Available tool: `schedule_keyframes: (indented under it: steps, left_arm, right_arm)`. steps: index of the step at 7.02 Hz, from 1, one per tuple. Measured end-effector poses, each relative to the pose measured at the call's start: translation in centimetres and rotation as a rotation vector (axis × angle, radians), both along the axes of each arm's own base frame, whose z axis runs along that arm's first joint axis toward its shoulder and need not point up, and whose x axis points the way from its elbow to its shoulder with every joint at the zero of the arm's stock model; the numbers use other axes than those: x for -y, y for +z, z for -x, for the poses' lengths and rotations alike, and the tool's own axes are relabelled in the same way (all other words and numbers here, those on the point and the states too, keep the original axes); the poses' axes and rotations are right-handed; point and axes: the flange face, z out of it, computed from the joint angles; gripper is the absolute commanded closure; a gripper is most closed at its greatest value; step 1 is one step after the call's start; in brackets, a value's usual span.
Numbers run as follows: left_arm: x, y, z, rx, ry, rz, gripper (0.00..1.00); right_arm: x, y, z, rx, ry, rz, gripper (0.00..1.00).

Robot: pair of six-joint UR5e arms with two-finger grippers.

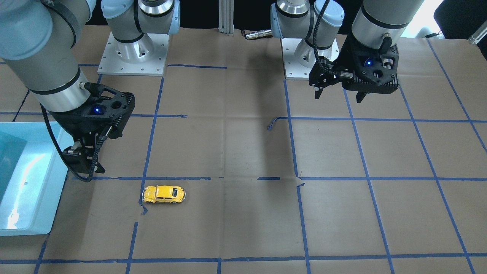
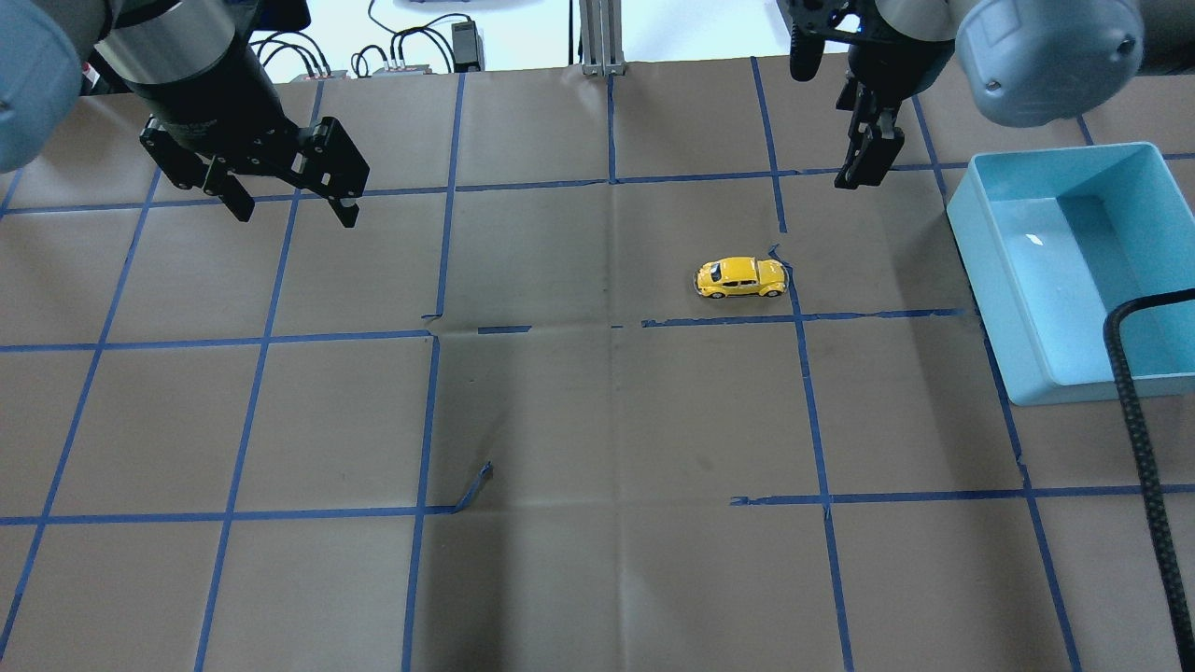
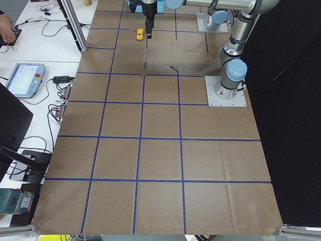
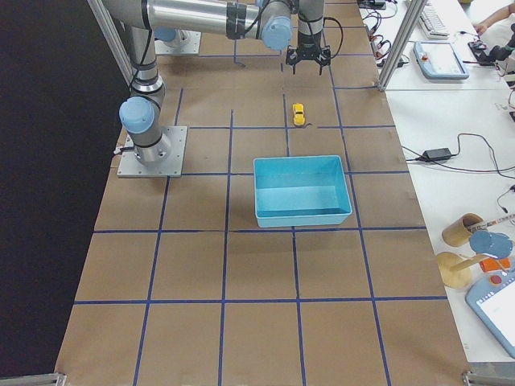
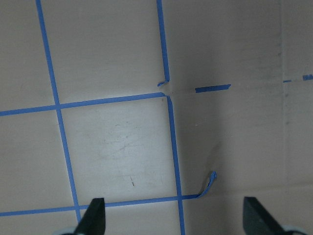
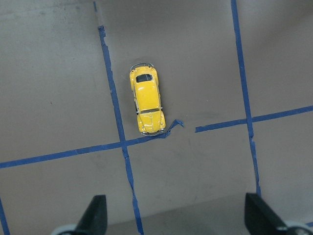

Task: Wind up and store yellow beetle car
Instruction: 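Move the right gripper over the rolled yellow car while left arm stays raised, then lower the right gripper and close it around the yellow car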

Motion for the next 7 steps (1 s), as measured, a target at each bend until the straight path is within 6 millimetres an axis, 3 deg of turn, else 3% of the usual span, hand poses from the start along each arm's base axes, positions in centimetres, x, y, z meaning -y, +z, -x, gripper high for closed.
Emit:
schedule_keyframes:
  steps: [4, 7]
  left_arm:
    - [0.0, 0.0, 0.0, 0.000, 0.000, 0.000, 0.00]
    - [-0.2, 0.1, 0.0, 0.001, 0.000, 0.002, 0.00]
  right_arm:
    - [2.2, -7.6, -2.6, 0.012, 0.075, -0.079, 0.00]
    - [2.5, -15.0, -4.4, 0.011, 0.098, -0.025, 0.00]
